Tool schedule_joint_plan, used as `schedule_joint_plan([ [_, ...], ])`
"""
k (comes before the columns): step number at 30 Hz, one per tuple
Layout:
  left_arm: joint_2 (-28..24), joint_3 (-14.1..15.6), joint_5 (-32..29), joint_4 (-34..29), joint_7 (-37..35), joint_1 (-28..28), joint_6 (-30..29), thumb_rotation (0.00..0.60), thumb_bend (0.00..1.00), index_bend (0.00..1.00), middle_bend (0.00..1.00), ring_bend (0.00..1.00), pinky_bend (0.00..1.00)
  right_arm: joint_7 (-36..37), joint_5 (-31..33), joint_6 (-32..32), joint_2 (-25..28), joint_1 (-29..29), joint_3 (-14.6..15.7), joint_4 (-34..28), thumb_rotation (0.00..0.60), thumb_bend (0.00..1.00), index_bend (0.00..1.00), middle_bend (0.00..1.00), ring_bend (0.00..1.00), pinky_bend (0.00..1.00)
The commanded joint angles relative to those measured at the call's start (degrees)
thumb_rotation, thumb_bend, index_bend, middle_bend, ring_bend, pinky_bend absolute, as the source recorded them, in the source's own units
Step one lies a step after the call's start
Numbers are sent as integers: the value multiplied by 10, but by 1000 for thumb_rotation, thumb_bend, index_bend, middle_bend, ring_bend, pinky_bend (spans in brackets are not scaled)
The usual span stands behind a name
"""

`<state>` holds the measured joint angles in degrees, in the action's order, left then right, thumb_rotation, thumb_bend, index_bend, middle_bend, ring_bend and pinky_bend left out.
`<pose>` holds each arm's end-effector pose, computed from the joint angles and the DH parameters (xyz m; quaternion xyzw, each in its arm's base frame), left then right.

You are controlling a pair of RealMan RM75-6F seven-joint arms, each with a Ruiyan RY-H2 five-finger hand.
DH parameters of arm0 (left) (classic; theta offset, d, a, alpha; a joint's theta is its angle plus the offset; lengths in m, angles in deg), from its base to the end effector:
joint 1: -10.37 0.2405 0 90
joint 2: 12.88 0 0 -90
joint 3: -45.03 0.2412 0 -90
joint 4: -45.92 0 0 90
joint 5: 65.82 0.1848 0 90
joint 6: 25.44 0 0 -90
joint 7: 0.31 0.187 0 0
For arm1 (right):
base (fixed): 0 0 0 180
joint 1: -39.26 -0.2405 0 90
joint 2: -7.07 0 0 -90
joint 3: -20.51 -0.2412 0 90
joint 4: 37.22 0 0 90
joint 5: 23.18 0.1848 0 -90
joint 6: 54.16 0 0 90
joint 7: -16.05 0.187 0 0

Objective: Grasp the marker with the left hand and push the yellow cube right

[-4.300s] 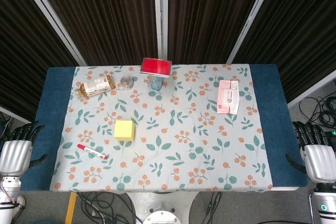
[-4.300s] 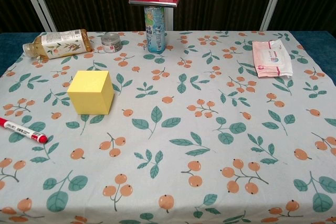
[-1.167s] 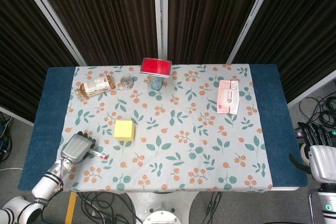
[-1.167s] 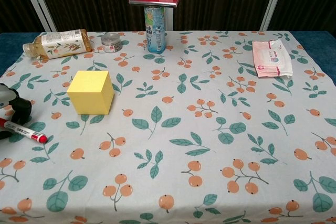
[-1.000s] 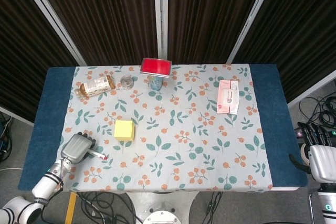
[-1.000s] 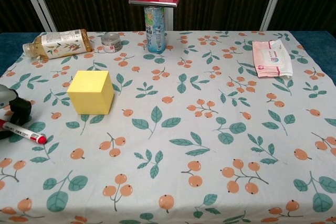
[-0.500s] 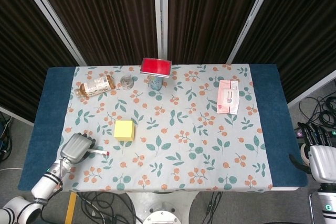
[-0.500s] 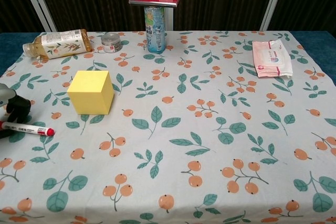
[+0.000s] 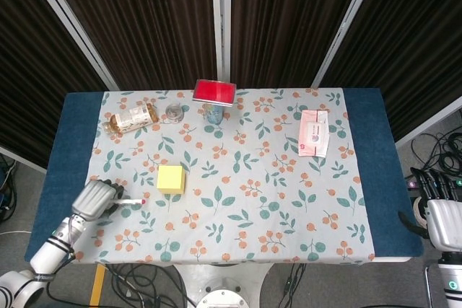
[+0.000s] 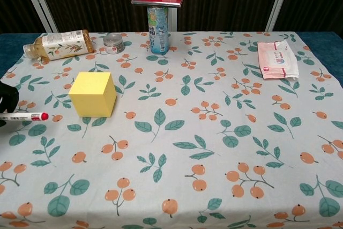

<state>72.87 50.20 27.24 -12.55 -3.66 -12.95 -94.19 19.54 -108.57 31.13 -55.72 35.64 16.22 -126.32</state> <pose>-0.2898 0.2921 0.0333 -0.7823 -0.3011 -0.2983 0.4564 -0.3021 -0.2197 0.1942 0.5819 -0.3816 0.3865 0.6053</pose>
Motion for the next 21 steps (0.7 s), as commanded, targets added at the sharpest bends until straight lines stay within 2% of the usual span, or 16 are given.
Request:
schedule_joint_plan([
  [1, -1, -2, 7, 32, -28, -1, -11, 600, 508, 669, 727, 537, 672, -1, -1, 1, 1, 0, 0, -1, 600, 145, 0, 115, 0, 5],
  [12, 36, -20, -6, 125, -89, -35, 28, 600, 517, 670, 728, 538, 672, -4, -2, 4, 3, 2, 0, -7, 600, 146, 0, 115, 0, 5],
  [21, 74, -19, 6, 181, -111, -75, 61, 600, 519, 670, 728, 537, 672, -7, 2, 6, 5, 6, 1, -10, 600, 145, 0, 115, 0, 5],
])
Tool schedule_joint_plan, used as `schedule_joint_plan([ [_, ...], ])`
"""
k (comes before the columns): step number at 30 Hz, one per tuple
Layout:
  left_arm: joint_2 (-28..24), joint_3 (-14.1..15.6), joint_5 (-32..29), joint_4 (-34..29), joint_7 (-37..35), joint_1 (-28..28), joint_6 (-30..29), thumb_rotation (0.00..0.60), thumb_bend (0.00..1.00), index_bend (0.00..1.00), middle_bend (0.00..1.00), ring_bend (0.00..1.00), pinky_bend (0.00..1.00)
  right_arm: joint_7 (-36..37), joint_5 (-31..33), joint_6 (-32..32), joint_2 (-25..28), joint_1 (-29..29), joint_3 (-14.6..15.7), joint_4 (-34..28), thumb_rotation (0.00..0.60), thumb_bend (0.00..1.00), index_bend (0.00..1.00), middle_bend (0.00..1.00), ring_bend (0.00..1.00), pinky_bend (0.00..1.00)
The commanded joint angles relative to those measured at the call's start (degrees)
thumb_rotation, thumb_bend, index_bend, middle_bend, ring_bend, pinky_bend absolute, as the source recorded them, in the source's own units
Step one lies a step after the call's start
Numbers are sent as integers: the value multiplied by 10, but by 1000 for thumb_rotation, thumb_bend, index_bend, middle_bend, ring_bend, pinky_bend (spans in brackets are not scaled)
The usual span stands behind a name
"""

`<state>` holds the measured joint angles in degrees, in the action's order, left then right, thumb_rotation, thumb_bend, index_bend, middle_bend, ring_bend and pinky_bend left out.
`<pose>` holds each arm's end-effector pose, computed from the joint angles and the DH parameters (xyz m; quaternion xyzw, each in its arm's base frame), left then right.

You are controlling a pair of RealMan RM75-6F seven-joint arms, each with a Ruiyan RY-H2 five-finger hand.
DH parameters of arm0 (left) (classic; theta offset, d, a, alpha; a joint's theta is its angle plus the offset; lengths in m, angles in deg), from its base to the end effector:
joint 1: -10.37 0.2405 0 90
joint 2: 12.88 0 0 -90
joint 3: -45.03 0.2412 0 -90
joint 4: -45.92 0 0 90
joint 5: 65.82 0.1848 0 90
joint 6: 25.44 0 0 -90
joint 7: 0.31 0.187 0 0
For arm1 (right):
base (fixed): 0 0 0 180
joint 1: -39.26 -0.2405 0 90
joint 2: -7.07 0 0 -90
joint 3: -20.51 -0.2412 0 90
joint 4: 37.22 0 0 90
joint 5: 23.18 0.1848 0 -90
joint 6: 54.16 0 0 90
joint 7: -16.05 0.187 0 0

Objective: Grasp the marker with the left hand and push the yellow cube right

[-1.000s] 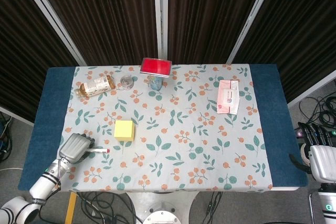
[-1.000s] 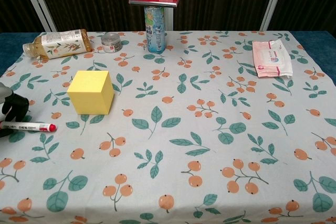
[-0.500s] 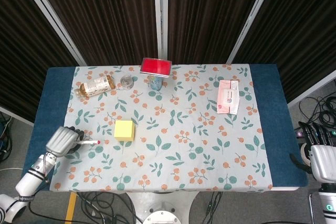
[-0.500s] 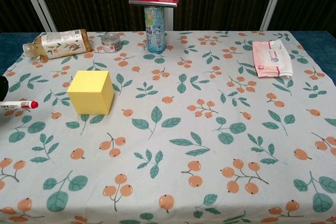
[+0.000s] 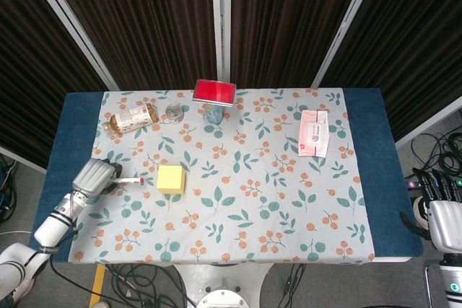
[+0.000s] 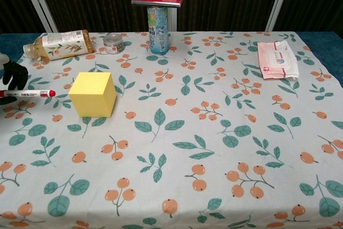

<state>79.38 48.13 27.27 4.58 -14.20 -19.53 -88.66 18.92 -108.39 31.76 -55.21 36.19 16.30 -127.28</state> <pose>-0.2942 0.3497 0.0302 -0.7818 -0.2923 -0.2913 0.4674 -0.3015 -0.2164 0.1970 0.5785 -0.3810 0.3851 0.6099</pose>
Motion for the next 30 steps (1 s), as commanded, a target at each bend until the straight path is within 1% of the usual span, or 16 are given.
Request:
schedule_joint_plan([
  [1, 13, 3, 8, 15, -9, -13, 7, 600, 520, 670, 729, 537, 672, -1, 1, -1, 0, 0, -1, -1, 600, 145, 0, 115, 0, 5],
  [7, 33, 6, 18, 31, -19, -35, 11, 600, 522, 672, 729, 537, 672, -4, 2, -5, 1, -2, -1, -2, 600, 145, 0, 115, 0, 5],
  [15, 49, 3, 21, 31, -19, -63, 22, 600, 523, 672, 728, 537, 672, -5, 3, -4, 2, -1, -1, -4, 600, 146, 0, 115, 0, 5],
  [21, 53, -2, 18, 10, -9, -80, 29, 600, 524, 671, 728, 538, 672, -2, 3, -3, 2, 0, -1, -1, 600, 146, 0, 115, 0, 5],
  [25, 54, -6, 15, -16, 3, -91, 37, 600, 525, 672, 729, 538, 672, 0, 3, -5, 2, 0, 0, 1, 600, 146, 0, 115, 0, 6],
  [30, 57, -17, 1, -50, 37, -106, 60, 600, 526, 672, 729, 537, 672, 3, 1, -6, 1, -1, 0, 3, 600, 145, 0, 115, 0, 6],
])
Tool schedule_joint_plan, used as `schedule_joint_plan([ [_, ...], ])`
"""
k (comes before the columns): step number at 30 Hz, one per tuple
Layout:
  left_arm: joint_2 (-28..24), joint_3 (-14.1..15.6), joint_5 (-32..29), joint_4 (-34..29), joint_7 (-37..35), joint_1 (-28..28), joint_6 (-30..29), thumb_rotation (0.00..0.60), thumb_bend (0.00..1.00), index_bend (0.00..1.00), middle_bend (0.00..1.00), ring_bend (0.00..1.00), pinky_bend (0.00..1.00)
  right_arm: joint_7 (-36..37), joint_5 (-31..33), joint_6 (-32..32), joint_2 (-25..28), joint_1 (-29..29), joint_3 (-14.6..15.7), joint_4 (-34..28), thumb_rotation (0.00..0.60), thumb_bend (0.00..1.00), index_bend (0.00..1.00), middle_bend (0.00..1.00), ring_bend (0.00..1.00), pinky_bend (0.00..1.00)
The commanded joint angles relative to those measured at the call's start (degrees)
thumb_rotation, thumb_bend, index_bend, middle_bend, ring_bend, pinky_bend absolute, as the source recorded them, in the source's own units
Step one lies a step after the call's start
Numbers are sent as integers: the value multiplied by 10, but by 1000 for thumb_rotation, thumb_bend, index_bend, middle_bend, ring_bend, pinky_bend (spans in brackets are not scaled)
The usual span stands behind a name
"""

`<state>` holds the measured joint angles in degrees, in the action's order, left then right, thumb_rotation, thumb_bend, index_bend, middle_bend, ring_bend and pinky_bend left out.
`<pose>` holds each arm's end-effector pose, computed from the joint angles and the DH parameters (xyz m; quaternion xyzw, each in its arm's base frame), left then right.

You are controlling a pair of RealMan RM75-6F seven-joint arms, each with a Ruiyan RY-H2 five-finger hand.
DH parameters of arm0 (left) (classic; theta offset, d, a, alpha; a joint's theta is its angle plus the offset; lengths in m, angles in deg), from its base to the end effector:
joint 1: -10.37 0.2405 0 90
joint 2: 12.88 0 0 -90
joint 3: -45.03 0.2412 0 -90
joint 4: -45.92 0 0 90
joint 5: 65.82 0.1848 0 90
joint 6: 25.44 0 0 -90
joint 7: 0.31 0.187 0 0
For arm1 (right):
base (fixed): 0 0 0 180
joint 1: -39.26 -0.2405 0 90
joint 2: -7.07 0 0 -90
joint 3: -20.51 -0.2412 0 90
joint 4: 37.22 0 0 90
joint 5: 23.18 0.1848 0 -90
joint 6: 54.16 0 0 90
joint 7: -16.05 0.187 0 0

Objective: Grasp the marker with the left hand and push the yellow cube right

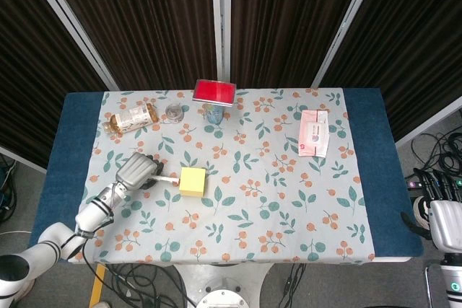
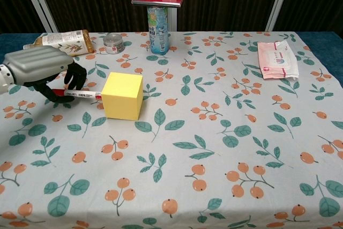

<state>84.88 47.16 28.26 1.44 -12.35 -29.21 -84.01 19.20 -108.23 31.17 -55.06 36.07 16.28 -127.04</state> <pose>-0.2135 0.3729 -0.0279 -0.8175 -0.2682 -0.3277 0.3903 -0.3032 -0.2171 0.1969 0.5798 -0.3834 0.3818 0.6091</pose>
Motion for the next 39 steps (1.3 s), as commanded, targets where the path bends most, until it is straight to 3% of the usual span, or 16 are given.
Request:
schedule_joint_plan([
  [1, 2, -11, -13, -26, 24, -12, 18, 600, 526, 672, 729, 537, 672, 1, -1, 0, 0, 0, 1, 1, 600, 145, 0, 115, 0, 6],
  [16, 11, -44, -63, -110, 106, -42, 69, 600, 526, 672, 729, 538, 672, 15, -22, -16, 2, -7, 14, 9, 600, 152, 0, 116, 0, 6],
  [27, -20, -37, -93, -141, 145, -16, 66, 600, 526, 672, 729, 537, 672, 30, -28, -18, -3, -14, 14, 22, 600, 154, 0, 116, 0, 6],
  [39, 3, -55, -111, -164, 162, -44, 101, 600, 526, 673, 729, 537, 671, 23, -22, -8, 1, -8, 12, 16, 600, 153, 0, 116, 0, 6],
])
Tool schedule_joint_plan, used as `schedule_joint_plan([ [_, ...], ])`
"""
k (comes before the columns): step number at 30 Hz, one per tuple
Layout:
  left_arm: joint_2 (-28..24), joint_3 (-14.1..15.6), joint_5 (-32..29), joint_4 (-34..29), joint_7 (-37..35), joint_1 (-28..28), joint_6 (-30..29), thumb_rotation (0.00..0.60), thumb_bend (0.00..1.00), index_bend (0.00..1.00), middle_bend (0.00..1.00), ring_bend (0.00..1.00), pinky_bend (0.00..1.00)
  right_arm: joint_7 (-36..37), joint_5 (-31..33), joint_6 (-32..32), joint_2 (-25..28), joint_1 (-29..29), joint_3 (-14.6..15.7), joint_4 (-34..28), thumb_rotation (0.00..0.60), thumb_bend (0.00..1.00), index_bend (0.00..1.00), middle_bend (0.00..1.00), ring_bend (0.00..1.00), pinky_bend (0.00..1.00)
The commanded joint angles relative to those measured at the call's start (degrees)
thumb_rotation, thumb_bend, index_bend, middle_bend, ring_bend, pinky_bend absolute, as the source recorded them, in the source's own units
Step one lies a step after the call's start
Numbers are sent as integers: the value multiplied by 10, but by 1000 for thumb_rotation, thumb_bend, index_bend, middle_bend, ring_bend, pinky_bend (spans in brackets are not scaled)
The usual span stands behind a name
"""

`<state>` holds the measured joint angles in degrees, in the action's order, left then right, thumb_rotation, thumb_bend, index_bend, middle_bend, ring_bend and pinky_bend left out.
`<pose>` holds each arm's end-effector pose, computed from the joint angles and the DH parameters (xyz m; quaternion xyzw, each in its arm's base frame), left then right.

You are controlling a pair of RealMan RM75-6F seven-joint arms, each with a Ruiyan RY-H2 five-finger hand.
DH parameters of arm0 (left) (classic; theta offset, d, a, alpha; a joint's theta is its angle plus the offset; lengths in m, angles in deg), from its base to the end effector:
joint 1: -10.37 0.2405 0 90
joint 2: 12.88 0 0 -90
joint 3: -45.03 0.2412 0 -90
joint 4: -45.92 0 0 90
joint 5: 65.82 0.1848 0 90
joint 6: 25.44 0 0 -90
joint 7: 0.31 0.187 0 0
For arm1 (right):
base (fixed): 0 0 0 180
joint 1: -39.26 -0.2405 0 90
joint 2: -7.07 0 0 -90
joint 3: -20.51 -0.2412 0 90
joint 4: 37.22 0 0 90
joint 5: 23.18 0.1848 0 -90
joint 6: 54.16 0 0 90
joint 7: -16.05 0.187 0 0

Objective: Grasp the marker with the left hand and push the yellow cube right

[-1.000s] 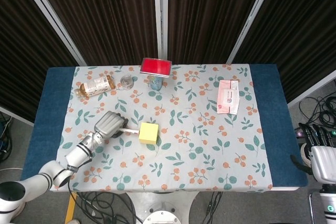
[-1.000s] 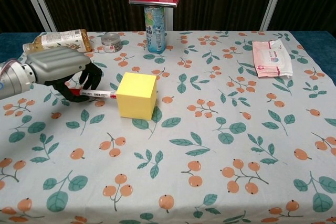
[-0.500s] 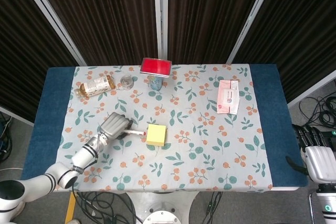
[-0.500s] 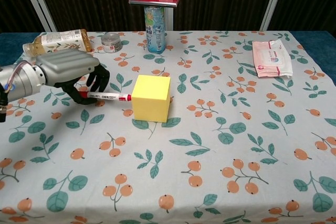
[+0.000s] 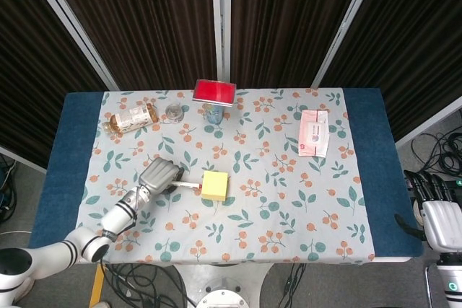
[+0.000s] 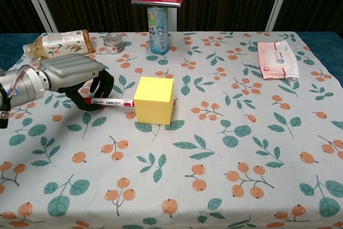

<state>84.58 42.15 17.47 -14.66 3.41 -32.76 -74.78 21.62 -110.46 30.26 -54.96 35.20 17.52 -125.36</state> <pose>-0.1651 0.3652 -0.0617 -0.8211 -0.3039 -0.3133 0.3679 -0.3023 -0.2182 0.1907 0.5988 -0.3858 0.3835 0.5877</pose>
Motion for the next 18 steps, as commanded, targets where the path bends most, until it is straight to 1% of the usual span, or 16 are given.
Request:
schedule_joint_plan([
  [1, 10, -9, -7, -5, 7, -13, 14, 600, 525, 673, 729, 537, 671, -2, 1, 2, 1, 1, 0, -2, 600, 154, 0, 116, 0, 5],
  [18, 69, -55, -54, 2, 33, -71, 61, 600, 525, 674, 729, 538, 671, -3, 5, 3, 4, 4, 0, -4, 600, 154, 0, 116, 0, 5],
])
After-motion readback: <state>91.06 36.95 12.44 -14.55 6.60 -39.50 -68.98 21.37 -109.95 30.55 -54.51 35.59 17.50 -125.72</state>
